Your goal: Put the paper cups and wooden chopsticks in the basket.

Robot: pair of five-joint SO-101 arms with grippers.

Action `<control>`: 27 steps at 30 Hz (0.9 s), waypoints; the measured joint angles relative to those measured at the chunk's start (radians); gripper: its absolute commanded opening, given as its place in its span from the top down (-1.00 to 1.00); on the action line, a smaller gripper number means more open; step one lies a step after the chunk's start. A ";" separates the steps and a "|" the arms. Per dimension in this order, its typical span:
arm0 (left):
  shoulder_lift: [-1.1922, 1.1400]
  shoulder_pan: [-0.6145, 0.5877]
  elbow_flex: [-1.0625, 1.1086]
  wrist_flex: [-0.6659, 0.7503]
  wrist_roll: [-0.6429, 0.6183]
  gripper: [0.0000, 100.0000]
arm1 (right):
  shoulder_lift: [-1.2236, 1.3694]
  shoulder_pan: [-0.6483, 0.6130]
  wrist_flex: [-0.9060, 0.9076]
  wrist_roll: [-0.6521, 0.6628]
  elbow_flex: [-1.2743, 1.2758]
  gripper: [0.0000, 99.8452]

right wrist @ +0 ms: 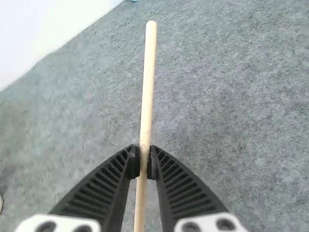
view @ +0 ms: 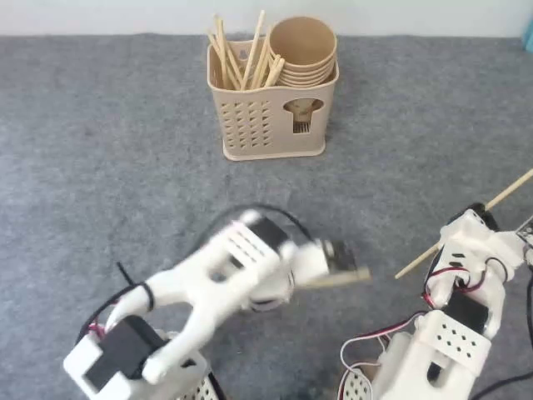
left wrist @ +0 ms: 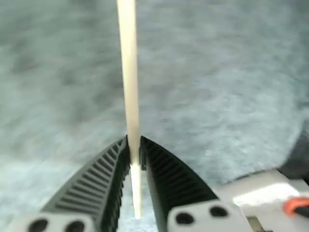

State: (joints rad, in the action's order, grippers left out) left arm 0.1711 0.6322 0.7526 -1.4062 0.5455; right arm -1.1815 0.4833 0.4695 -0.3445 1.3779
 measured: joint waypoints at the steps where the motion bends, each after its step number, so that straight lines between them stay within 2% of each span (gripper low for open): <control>1: 0.000 -0.046 -0.023 0.000 -0.002 0.98 | 0.000 0.000 0.000 -0.003 0.000 0.99; 5: 0.000 -0.215 -0.137 -0.002 -0.058 0.98 | 0.000 0.000 0.000 -0.005 0.000 0.99; 9: 0.000 -0.308 -0.222 -0.006 -0.101 0.98 | 0.000 -0.008 0.000 -0.008 0.000 0.99; 19: 0.000 -0.313 -0.358 -0.012 -0.210 0.98 | 0.000 -0.164 0.000 -0.008 0.037 0.99; 23: 0.000 -0.302 -0.431 -0.012 -0.222 0.98 | 0.000 -0.229 0.000 -0.008 0.041 0.99; 27: 0.083 -0.259 -0.448 -0.009 -0.221 0.98 | 0.000 -0.239 -0.009 -0.008 0.063 0.99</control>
State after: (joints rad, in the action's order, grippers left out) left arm 0.2539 0.3728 0.3046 -1.4154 0.3245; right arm -1.1815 0.2440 0.4603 -0.3521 1.4408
